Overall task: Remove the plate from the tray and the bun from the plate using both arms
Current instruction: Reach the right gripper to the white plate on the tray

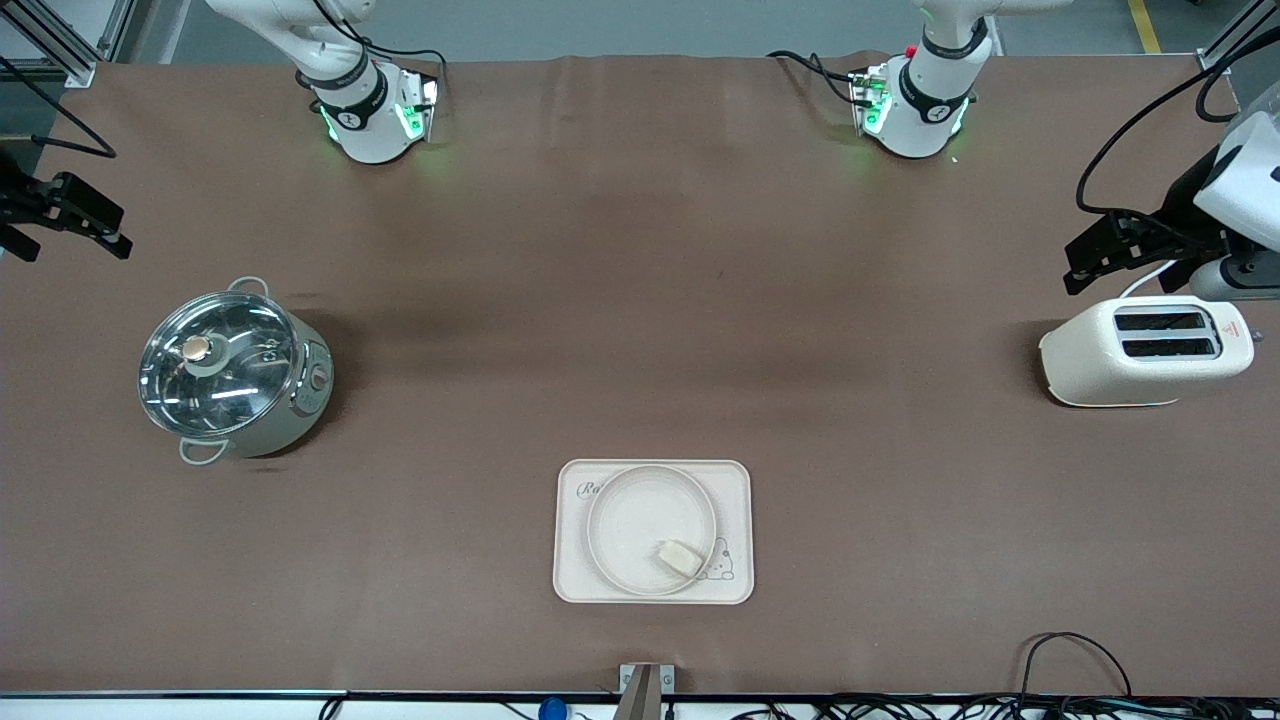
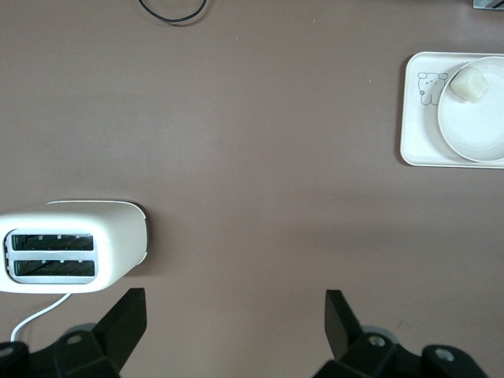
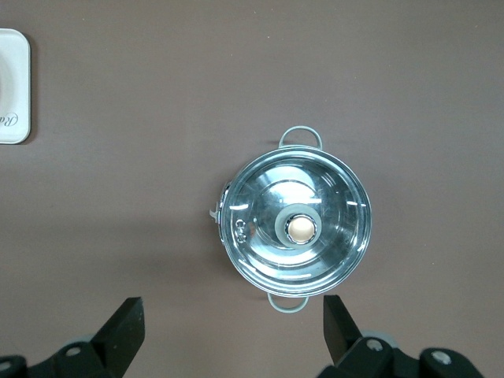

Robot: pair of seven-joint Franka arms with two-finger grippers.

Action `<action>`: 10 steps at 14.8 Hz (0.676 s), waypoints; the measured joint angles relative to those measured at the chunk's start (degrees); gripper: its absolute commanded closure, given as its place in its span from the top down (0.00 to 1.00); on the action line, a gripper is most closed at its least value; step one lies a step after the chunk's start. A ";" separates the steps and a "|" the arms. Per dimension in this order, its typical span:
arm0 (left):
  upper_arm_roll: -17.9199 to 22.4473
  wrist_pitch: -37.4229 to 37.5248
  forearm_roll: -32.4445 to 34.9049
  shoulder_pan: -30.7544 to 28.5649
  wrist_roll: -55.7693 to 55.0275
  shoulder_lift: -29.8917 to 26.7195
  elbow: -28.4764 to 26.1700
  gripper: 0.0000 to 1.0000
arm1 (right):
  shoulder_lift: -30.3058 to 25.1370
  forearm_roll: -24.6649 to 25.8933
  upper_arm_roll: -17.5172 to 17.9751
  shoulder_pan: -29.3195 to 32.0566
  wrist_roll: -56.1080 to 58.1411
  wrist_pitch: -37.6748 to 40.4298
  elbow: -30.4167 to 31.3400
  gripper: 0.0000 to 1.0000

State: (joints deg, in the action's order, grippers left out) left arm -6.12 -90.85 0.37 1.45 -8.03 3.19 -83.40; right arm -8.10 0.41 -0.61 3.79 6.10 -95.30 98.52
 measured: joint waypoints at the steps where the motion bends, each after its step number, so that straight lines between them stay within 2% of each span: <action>1: 0.00 0.00 0.00 0.00 0.00 0.00 0.03 1.00 | 0.00 0.00 0.01 0.00 0.00 0.00 0.00 1.00; 6: -0.02 0.00 0.00 0.01 -0.15 0.02 0.06 1.00 | 0.35 -0.90 0.17 -0.08 0.01 -0.39 0.02 1.00; 8: 0.01 0.00 0.00 0.01 -0.23 0.04 0.09 1.00 | 2.26 -6.91 0.43 -1.18 0.01 -3.06 0.16 1.00; 10: -0.04 0.00 0.00 0.09 -0.29 0.10 0.18 1.00 | 7.17 -11.34 0.74 -4.45 -0.66 -10.19 0.35 1.00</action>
State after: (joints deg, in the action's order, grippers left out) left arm -6.15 -90.85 0.38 1.55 -8.32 3.28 -83.22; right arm -0.93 -10.92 0.13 -0.66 5.44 -105.49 98.87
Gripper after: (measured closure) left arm 0.000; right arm 0.000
